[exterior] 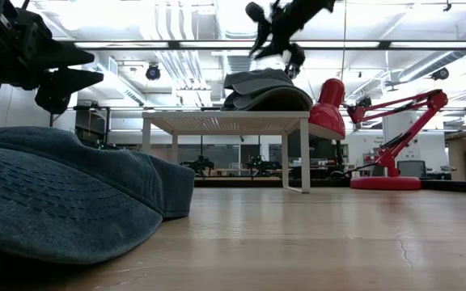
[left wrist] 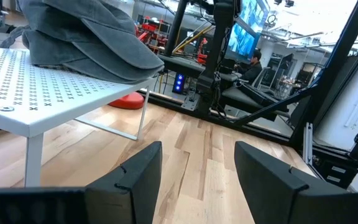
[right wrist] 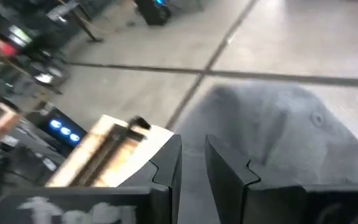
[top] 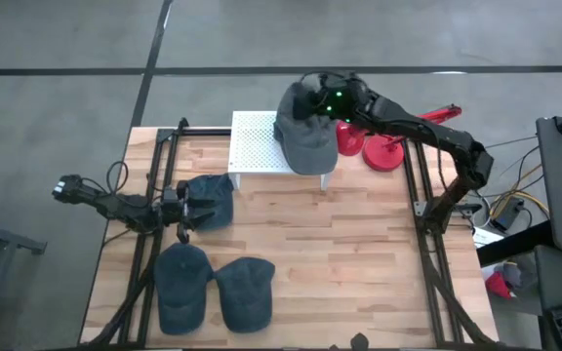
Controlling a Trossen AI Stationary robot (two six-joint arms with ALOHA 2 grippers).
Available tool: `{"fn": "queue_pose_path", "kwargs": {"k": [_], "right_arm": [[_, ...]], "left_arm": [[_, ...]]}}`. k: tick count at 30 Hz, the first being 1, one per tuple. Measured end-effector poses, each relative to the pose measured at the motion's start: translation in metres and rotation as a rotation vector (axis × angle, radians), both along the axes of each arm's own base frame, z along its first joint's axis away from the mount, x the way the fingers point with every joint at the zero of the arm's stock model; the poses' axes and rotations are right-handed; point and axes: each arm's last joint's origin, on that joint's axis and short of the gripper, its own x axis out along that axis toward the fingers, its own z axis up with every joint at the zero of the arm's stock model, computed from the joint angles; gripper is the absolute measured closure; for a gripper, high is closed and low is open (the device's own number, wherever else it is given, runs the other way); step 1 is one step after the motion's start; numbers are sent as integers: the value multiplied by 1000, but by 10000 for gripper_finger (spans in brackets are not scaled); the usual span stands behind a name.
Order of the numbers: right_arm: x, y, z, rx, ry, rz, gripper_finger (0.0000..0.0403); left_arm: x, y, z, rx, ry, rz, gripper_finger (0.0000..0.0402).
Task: Pick & Place hat
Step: Put the bottom left blue cap beside the gray caps on the shelf
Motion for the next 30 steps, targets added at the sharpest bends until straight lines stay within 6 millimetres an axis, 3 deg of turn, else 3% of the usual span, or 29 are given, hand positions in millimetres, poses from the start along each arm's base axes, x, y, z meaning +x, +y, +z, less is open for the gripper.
{"fn": "queue_pose_path", "kwargs": {"k": [7,12,19,24,30], "right_arm": [[-24,41,40,-107,-30,141,335],[-46,73,47,-81,85,274,335],[-60,117,29,-59,211,417,335],[-65,144,6,-125,166,464,335],[-85,164,-23,-162,66,486,335]], "left_arm": [[0,0,1,-5,-15,0,197],[0,0,2,-5,-16,0,197],[0,0,2,-2,-23,0,197],[-1,0,5,31,7,-1,197],[-1,0,21,43,50,-2,197]]}}
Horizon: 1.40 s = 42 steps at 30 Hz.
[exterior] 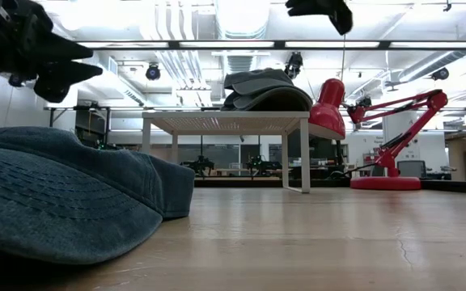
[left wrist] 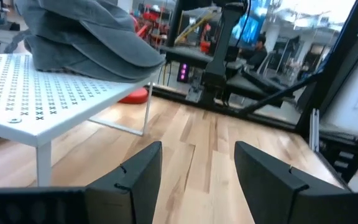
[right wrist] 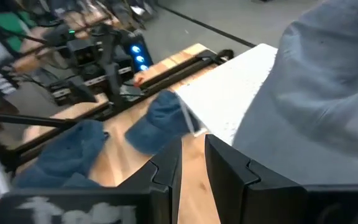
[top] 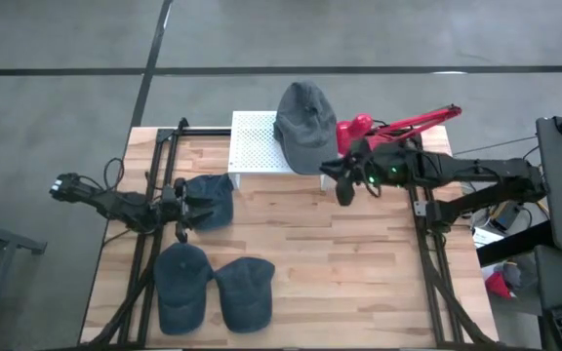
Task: Pick & Place hat
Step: Put the bottom left blue cap beside the gray caps on the shelf
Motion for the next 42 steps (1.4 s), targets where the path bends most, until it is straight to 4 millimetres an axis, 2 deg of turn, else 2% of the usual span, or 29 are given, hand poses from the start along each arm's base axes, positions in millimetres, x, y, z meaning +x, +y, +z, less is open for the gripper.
{"fn": "queue_pose_path", "kwargs": {"k": [8,19,23,28,35,42], "right_arm": [[-32,12,-30,11,-139,50,335],[-61,13,-65,12,-130,57,335],[-70,12,-78,16,-135,56,335],[-80,12,-92,23,-179,56,335],[-94,12,-111,48,-266,60,335],[-104,12,-131,77,-398,86,335]], "left_arm": [[7,-4,32,9,160,-30,197],[31,-16,84,-2,555,-88,197],[41,-21,104,-11,625,-100,197],[51,-27,122,-107,684,-114,197],[62,-41,121,-347,829,-119,197],[68,-61,109,-704,1016,-105,197]]}}
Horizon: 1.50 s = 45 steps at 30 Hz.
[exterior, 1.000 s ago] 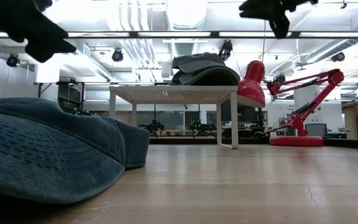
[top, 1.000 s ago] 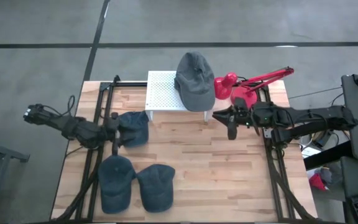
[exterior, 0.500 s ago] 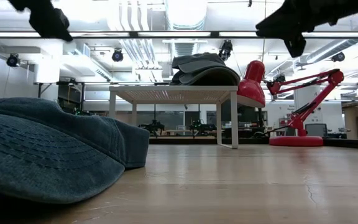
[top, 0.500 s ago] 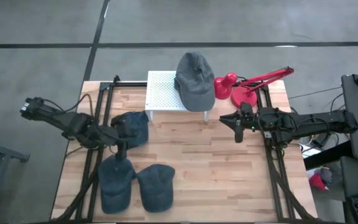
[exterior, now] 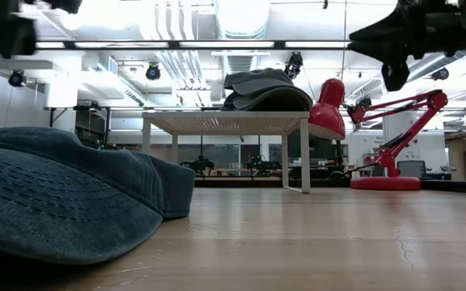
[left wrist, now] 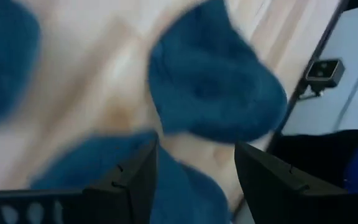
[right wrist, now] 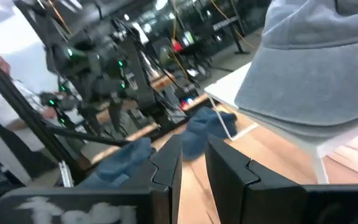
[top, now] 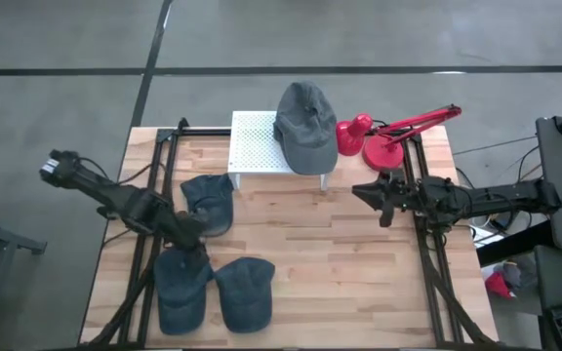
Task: Pick & Place hat
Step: Put the bottom left blue cap beside the gray caps on the shelf
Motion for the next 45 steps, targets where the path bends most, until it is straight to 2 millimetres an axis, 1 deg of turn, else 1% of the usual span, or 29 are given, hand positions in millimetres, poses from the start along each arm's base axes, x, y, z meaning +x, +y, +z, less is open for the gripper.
{"fn": "queue_pose_path", "kwargs": {"k": [4,8,12,17,26,30,35,40,45], "right_arm": [[-5,0,-13,6,-52,1,335],[-8,0,-24,30,-88,3,335],[-8,0,-31,68,-77,5,335],[-9,0,-31,67,-79,4,335],[-9,0,-31,66,-78,2,335],[-9,0,-31,68,-79,0,335],[-8,0,-31,89,-82,0,335],[-8,-1,-31,92,-81,-2,335],[-8,-1,-31,102,-82,-7,335]], "left_arm": [[-2,-11,-10,-73,167,110,197],[-6,-26,-19,-85,294,208,197],[-11,-41,-26,-80,380,270,197],[-15,-57,-36,-58,455,334,197],[-18,-79,-53,-14,542,432,197],[-17,-83,-60,42,519,446,197],[-18,-81,-68,82,504,478,197],[-22,-78,-74,57,568,544,197],[-23,-80,-80,19,593,536,197]]}}
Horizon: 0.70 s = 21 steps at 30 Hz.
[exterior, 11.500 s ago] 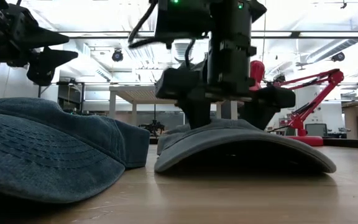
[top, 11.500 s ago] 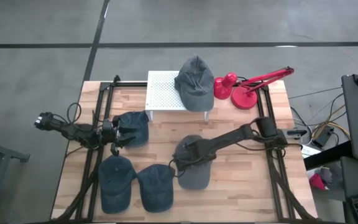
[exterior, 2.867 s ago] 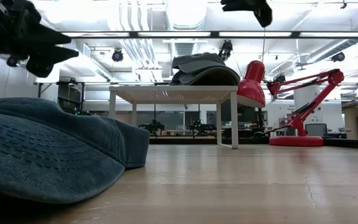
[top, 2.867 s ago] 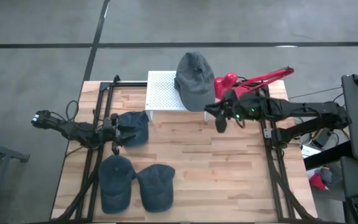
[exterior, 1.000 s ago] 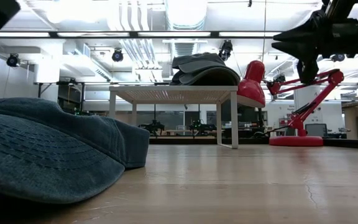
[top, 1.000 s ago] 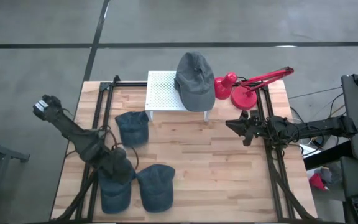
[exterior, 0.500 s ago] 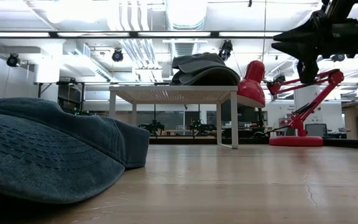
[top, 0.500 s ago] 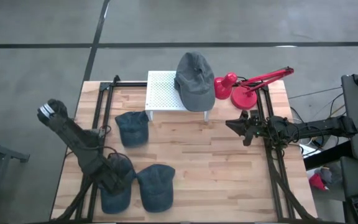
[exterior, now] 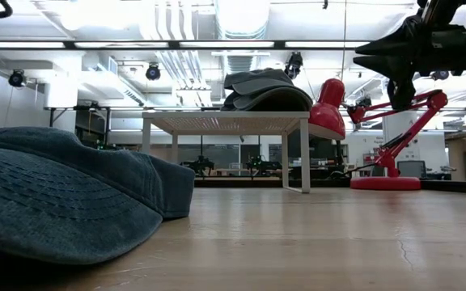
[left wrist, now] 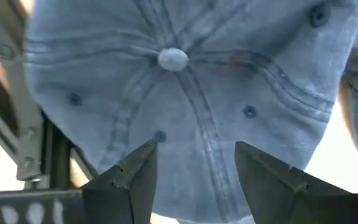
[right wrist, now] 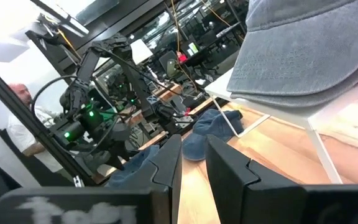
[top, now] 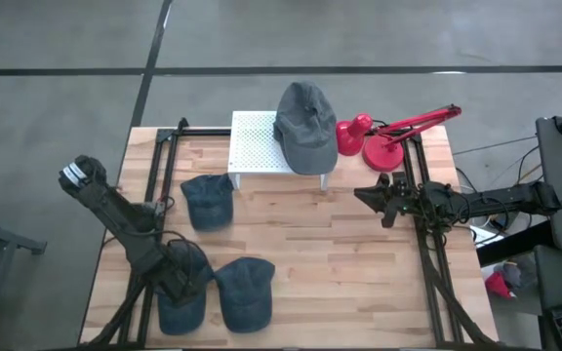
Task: Pick & Place hat
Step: Put the bottom left blue cap beside the gray caps on the shelf
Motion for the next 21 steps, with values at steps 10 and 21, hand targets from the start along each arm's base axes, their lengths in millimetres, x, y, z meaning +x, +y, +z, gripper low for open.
{"fn": "queue_pose_path", "kwargs": {"k": [10,21], "right_arm": [[0,0,0,7,2,-1,335],[0,1,0,-10,4,36,335]], "left_arm": [[5,-6,-21,-89,-78,64,197],[4,-6,-27,-86,-12,181,197]]}}
